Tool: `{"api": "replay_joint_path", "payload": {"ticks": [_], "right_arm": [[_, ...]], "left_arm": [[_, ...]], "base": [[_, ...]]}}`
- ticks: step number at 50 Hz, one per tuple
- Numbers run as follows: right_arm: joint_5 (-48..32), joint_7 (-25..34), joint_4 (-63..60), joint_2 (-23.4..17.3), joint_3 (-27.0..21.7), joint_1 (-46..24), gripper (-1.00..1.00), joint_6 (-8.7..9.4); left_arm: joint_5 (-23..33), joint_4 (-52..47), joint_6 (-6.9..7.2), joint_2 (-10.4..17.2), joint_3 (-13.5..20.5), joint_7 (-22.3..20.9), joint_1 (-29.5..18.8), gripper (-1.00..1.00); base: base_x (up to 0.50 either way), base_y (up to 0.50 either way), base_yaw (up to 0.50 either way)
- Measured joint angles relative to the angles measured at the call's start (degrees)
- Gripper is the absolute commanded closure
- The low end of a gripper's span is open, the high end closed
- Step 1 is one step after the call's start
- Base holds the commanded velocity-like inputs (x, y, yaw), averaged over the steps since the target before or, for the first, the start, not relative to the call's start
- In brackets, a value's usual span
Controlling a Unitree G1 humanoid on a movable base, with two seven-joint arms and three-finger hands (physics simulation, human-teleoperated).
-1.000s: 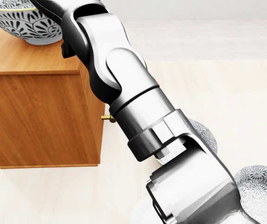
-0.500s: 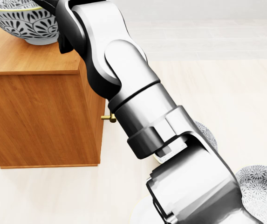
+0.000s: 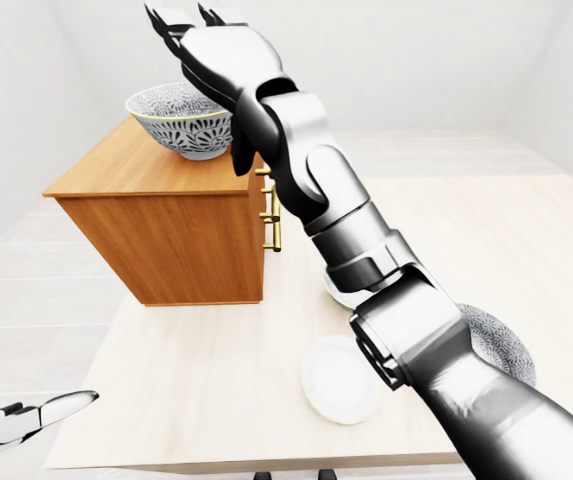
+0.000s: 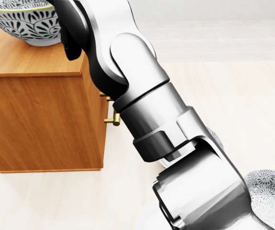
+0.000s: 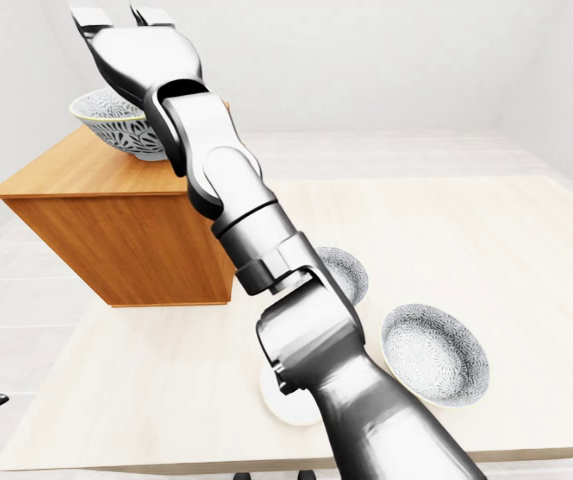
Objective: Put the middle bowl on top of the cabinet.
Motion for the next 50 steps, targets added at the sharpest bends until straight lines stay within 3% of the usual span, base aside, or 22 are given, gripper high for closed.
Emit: {"api": "replay_joint_path", "payload": {"ticks": [26, 50], "right_arm": [[-1.01, 2.23, -4.05, -2.10, -0.62, 2.15, -1.00, 0.00], [-0.47, 1.63, -1.68, -6.49, -2.16, 0.72, -1.00, 0.00]], "left_arm": [[0.18, -0.45, 0.00, 0.28, -0.61, 0.56, -0.49, -1.00], [-0.85, -1.65, 0.00, 0.25, -0.01, 0.45, -0.25, -1.00]], "base": [[0.00, 0.00, 0.00], [0.00, 0.00, 0.00]]}}
